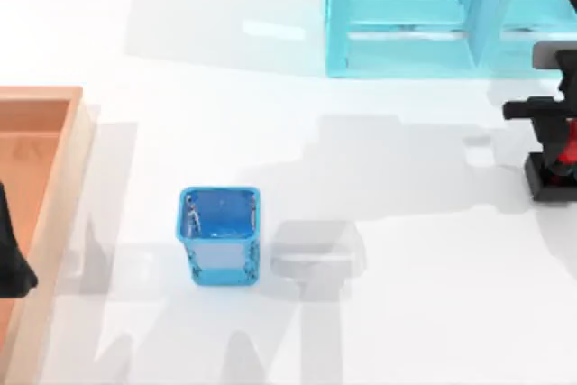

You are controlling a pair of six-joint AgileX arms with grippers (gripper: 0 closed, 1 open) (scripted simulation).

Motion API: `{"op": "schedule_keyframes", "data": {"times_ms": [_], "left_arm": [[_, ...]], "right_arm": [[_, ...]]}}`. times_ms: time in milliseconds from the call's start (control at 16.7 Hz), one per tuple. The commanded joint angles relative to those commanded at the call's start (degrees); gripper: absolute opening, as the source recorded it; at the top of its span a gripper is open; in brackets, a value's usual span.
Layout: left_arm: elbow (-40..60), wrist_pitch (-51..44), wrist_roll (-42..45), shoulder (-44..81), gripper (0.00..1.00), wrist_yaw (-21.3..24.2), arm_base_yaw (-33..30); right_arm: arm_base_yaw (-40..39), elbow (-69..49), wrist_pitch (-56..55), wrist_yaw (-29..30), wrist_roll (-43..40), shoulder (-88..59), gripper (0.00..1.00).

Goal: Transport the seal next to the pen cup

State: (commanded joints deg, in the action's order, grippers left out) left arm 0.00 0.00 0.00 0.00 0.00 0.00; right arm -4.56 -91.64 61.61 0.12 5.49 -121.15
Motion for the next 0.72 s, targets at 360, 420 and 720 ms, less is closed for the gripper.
{"op": "schedule_keyframes", "data": {"times_ms": [360,420,720], "left_arm": [[0.00,0.00,0.00,0.00,1.00,0.00,0.00],[0.00,0.00,0.00,0.00,1.00,0.00,0.00],[0.00,0.00,0.00,0.00,1.00,0.00,0.00]], "right_arm": [[-8.49,-23.00,18.00,0.00,8.64,-4.81,0.00],[-10.07,-27.38,21.15,0.00,10.29,-5.42,0.00],[-15.99,-40.61,32.49,0.07,16.40,-6.95,0.00]]}}
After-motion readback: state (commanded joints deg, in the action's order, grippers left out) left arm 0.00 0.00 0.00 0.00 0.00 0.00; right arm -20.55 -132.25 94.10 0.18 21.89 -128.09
